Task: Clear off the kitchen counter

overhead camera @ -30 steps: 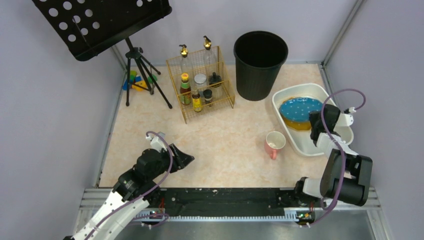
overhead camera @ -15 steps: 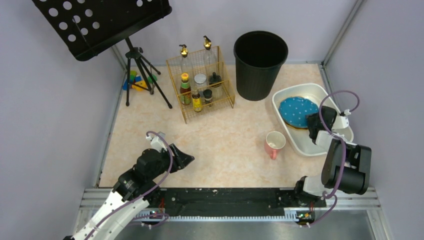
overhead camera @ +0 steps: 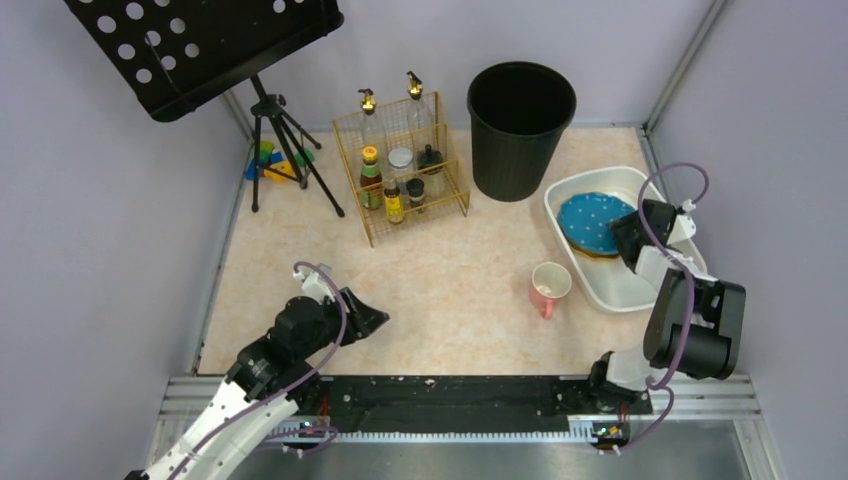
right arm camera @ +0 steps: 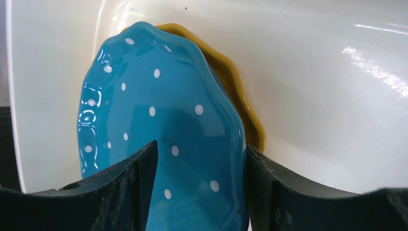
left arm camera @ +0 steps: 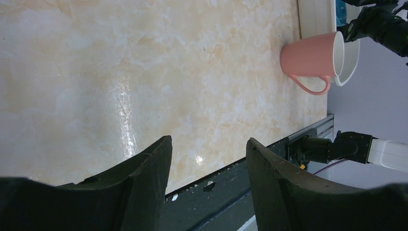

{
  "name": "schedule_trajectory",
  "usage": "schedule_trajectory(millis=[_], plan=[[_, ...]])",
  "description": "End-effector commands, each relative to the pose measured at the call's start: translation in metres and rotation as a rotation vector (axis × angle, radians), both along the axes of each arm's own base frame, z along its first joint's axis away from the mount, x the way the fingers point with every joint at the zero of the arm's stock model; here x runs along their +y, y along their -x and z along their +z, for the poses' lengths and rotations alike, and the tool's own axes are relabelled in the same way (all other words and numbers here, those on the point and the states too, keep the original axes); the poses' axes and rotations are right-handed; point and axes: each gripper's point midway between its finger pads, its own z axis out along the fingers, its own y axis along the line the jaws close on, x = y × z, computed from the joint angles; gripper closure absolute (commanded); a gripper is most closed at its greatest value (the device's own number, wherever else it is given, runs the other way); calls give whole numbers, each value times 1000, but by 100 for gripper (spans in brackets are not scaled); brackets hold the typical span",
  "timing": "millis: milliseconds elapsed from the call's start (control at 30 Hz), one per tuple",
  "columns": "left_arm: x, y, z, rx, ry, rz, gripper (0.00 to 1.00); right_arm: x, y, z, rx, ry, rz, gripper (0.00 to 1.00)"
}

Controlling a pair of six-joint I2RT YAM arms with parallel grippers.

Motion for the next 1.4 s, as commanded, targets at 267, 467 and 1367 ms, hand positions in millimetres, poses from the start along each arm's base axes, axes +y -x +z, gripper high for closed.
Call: schedule_trajectory(millis=[267, 467, 1367], plan=[[-7, -3, 5, -22, 33, -16, 37, 11, 20, 0, 177, 45, 185, 37], [-10, -2, 3, -14, 34, -33, 37, 26, 10, -12, 216, -55, 258, 39], [-10, -1, 0, -22, 30, -46, 37, 25, 15, 33, 155, -38, 214, 33]])
